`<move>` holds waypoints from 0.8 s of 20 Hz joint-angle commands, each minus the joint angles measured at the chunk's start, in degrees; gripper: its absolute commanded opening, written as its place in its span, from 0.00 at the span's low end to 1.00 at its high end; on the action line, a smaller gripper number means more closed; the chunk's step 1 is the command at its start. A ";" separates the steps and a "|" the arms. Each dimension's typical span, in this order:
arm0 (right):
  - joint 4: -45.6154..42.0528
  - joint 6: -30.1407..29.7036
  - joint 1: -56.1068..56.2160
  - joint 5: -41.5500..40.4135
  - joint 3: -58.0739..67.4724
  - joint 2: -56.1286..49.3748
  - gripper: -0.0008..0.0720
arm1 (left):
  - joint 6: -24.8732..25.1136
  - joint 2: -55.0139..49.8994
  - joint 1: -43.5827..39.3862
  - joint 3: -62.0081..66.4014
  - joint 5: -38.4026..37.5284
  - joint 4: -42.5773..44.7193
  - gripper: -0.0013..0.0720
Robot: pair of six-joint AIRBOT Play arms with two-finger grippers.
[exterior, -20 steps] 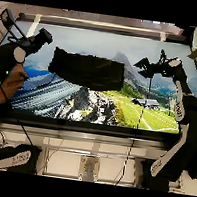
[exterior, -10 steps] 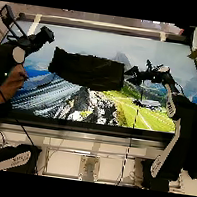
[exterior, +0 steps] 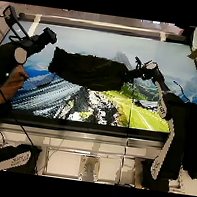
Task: Fold the clothes and pants, and hang the long-sleeved shirts on hangers.
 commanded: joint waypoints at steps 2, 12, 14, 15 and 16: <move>-0.79 1.25 0.35 -0.52 6.54 0.33 0.02 | 2.45 0.31 0.00 0.04 -2.14 0.02 0.96; -7.72 3.50 -22.51 23.74 7.76 27.10 0.02 | 10.29 14.71 0.13 0.04 -2.12 0.07 0.96; -11.26 5.64 -28.61 29.00 7.76 33.46 0.01 | 10.29 16.74 0.13 0.04 -2.12 0.07 0.96; -12.48 6.12 -32.44 32.52 7.76 36.52 0.01 | 10.29 17.40 0.13 0.04 -2.14 0.04 0.96; -13.60 6.56 -36.37 35.78 7.76 39.15 0.01 | 10.29 17.94 0.13 0.04 -2.16 0.04 0.96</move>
